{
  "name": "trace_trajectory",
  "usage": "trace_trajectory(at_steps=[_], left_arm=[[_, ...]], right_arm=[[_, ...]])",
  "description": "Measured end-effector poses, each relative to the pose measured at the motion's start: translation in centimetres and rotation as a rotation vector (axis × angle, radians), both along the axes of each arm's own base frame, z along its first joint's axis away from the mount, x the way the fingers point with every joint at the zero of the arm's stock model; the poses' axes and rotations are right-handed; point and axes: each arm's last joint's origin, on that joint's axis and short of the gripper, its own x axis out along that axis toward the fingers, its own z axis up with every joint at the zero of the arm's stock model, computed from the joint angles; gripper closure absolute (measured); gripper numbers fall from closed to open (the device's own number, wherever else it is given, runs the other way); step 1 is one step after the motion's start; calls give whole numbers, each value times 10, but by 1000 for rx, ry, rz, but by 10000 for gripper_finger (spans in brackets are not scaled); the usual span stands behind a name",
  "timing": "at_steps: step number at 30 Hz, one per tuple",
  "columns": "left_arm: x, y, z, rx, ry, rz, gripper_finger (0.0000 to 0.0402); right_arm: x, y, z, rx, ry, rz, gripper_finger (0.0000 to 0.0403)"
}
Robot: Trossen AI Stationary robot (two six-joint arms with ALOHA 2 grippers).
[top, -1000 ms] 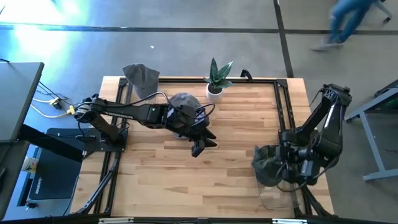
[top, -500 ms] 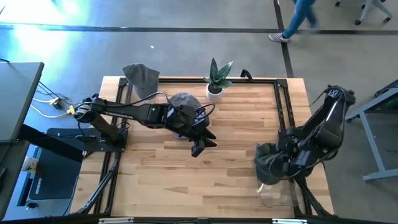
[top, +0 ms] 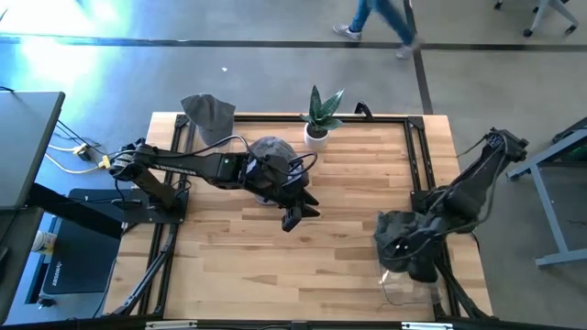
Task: Pick & Place hat
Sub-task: Put the black cap into the bottom transparent bin, then put the gray cap into the top transparent bin
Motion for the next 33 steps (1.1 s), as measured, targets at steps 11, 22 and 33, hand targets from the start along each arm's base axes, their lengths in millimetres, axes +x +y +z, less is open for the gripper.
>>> trace_trajectory(at_steps=[11,22,33], left_arm=[[-2,-10,0,-14,3,-40,237],[-9,-38,-4,-37,55,-101,237],[-57,-47,-69,37,741,49,237]], right_arm=[[6,-28,-42,-292,56,-254,255],[16,-28,12,-120,-57,-264,259],[60,-20,27,-67,-634,-651,259]])
